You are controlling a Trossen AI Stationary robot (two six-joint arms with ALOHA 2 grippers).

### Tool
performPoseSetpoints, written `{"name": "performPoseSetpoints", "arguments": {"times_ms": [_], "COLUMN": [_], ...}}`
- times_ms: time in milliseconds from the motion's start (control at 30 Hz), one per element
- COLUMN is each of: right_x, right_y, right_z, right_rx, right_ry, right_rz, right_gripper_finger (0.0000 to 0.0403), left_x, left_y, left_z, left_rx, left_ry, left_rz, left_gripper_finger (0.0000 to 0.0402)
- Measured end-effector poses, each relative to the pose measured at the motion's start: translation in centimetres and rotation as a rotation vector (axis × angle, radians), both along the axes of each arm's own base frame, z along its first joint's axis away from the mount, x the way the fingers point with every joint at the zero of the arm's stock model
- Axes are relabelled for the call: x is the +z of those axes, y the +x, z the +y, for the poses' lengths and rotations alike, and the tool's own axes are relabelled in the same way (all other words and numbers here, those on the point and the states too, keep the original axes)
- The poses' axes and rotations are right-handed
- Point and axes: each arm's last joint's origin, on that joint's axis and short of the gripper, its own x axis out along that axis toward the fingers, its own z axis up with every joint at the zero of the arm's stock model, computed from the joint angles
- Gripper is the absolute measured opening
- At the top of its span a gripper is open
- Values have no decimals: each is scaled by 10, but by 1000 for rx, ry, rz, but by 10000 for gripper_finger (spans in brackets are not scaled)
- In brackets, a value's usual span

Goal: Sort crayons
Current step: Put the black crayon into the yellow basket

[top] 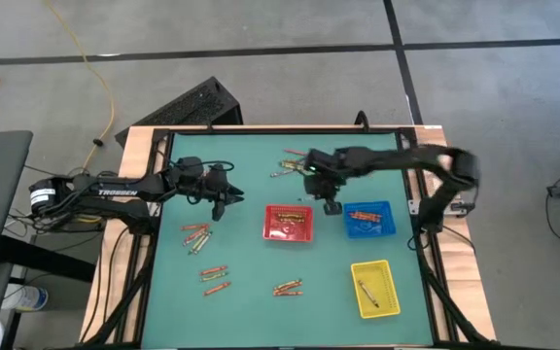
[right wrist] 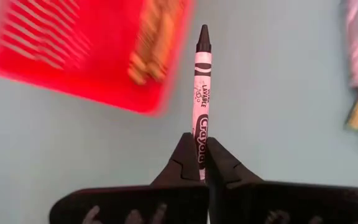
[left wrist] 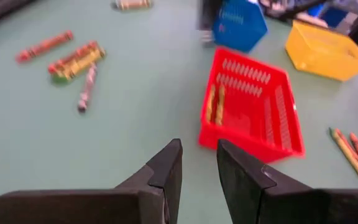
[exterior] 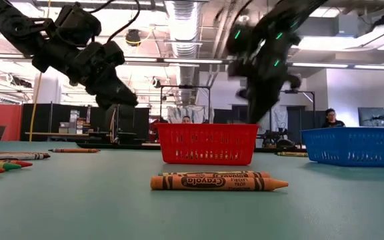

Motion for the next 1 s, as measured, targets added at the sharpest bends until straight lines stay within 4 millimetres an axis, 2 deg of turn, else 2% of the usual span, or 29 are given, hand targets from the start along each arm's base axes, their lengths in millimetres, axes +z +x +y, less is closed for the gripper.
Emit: {"name": "performPoseSetpoints", "arguments": {"times_ms": [67, 267, 467, 767, 1000], "right_x": [14, 38, 42, 38, 22], "right_y": [-18, -68, -105, -120, -129], "right_z": [14, 51, 86, 141, 180], "right_rx": [-16, -100, -143, -181, -393], "right_ry": [2, -27, 47, 212, 399], "right_rz": [-79, -226, -270, -240, -68], "right_gripper_finger": [1, 0, 0, 0, 0], "left_x": [3, 11, 17, 27, 31], "left_y": [1, 3, 4, 5, 6], "left_z": [1, 2, 2, 3, 4], "left_rx": [12, 16, 24, 23, 12], "left_ry": [26, 67, 72, 137, 220], "left_rz": [-26, -106, -169, -265, -292], "left_gripper_finger": [89, 89, 89, 88, 88]}}
